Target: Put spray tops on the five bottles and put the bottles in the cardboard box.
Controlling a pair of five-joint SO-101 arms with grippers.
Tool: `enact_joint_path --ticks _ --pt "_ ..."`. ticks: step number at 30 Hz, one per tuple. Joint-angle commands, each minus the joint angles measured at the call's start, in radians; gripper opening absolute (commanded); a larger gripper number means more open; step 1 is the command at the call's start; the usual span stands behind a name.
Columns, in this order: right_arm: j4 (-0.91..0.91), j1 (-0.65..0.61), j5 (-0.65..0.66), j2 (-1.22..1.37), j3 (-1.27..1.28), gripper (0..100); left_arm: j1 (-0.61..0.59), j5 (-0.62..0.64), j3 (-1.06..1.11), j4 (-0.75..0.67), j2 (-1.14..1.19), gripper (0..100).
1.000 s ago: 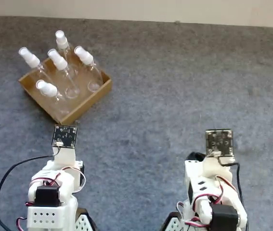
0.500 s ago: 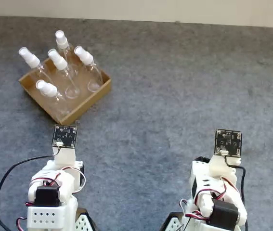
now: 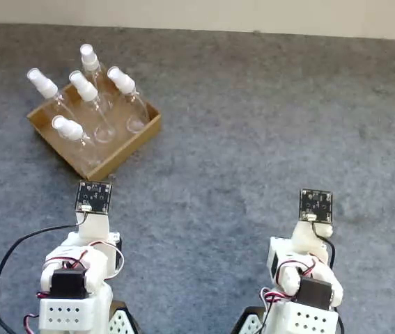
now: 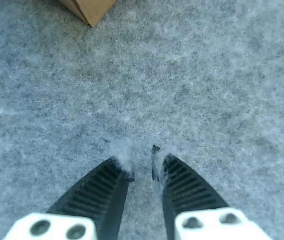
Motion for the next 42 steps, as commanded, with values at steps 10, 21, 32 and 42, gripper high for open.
enact_joint_path --ticks 10,21,32,42 --pt "-0.038 -0.117 0.003 -0.001 0.142 0.4 -0.012 -0.009 0.021 0.006 -0.008 1" --pt "-0.039 -0.211 0.009 -0.001 0.137 0.4 -0.012 -0.009 0.021 0.006 -0.008 1" --pt "-0.039 -0.211 0.009 -0.001 0.137 0.4 -0.012 -0.009 0.021 0.006 -0.008 1" --pt "-0.039 -0.211 0.009 -0.001 0.137 0.4 -0.012 -0.009 0.021 0.006 -0.008 1"
